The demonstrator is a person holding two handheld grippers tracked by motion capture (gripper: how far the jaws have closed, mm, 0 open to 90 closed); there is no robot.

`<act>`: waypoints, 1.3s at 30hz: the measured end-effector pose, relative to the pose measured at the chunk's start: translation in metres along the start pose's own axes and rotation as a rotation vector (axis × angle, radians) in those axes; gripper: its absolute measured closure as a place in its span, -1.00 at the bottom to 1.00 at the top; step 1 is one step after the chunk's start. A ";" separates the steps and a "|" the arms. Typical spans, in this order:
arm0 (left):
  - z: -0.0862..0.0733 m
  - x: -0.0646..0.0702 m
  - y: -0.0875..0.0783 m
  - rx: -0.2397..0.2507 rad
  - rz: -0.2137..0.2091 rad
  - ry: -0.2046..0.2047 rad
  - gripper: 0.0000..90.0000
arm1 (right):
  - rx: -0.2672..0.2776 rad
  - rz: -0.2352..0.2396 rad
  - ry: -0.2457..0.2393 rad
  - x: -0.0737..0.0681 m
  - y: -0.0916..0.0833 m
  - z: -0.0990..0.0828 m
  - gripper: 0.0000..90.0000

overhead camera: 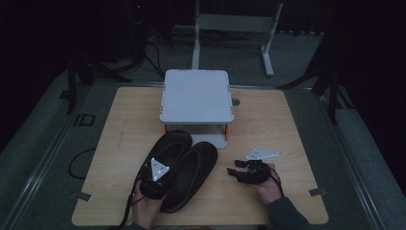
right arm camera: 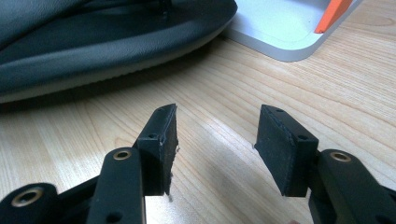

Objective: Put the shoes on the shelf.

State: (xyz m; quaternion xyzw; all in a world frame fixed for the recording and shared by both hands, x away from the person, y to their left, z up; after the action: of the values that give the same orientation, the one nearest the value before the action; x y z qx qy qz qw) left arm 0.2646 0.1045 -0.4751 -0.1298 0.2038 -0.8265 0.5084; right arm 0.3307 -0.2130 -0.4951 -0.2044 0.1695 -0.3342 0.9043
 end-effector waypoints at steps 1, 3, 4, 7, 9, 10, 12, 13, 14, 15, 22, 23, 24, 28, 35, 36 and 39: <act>0.001 0.000 0.000 0.004 0.005 0.000 0.70 | -0.001 0.000 0.001 0.000 0.000 0.000 0.06; 0.002 -0.001 0.002 0.005 0.005 -0.001 0.71 | -0.002 -0.001 0.001 0.000 0.000 0.000 0.06; 0.003 -0.002 0.003 0.008 0.009 0.001 0.71 | -0.002 -0.002 0.000 0.000 0.001 0.000 0.06; 0.005 -0.003 0.006 0.013 0.015 -0.003 0.71 | -0.003 -0.001 0.001 0.000 0.001 -0.001 0.06; 0.005 -0.004 0.007 0.014 0.025 -0.004 0.71 | -0.003 -0.001 0.001 0.000 0.001 -0.001 0.06; 0.005 -0.005 0.007 0.015 0.031 -0.005 0.71 | -0.004 -0.002 0.001 0.000 0.001 -0.001 0.06; 0.005 -0.006 0.008 0.015 0.039 -0.013 0.71 | -0.003 -0.003 0.003 0.001 0.000 -0.001 0.06; 0.005 -0.007 0.007 0.018 0.042 -0.017 0.71 | -0.004 -0.004 0.004 0.001 0.000 -0.001 0.06; 0.005 -0.008 0.007 0.019 0.041 -0.018 0.71 | -0.003 -0.004 0.004 0.001 0.000 -0.001 0.06; 0.005 -0.008 0.007 0.019 0.041 -0.018 0.71 | -0.003 -0.004 0.004 0.001 0.000 -0.001 0.06; 0.011 -0.004 0.010 0.042 0.035 -0.051 0.71 | -0.004 -0.006 0.005 0.001 0.001 -0.001 0.06; 0.013 -0.003 0.011 0.045 0.034 -0.061 0.71 | -0.003 -0.007 0.004 0.001 0.000 -0.001 0.06; 0.015 -0.002 0.014 0.051 0.036 -0.071 0.71 | 0.003 -0.008 0.004 0.002 0.000 -0.001 0.06; 0.017 0.000 0.020 0.066 0.048 -0.084 0.71 | 0.004 -0.010 0.007 0.003 0.000 -0.001 0.06; 0.022 0.003 0.028 0.071 0.055 -0.091 0.71 | 0.003 -0.011 0.008 0.004 0.000 -0.001 0.06; 0.024 0.004 0.030 0.077 0.059 -0.091 0.71 | 0.003 -0.011 0.008 0.004 -0.001 -0.001 0.06; 0.028 0.006 0.035 0.085 0.067 -0.086 0.71 | 0.003 -0.012 0.008 0.004 0.000 -0.001 0.06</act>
State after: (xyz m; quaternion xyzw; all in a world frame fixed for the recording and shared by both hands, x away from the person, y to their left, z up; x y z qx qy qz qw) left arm 0.3010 0.0795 -0.4666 -0.1365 0.1506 -0.8106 0.5493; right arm 0.3327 -0.2164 -0.4966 -0.2027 0.1714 -0.3406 0.9020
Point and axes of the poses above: each handheld gripper's, and its own axes: y roughly forward along the jaws, z roughly out of its top, x roughly to its right, the point moved 2 cm from there along y, roughly forward along the jaws, and after that the axes turned 9 degrees about x, right-handed, at the moved point
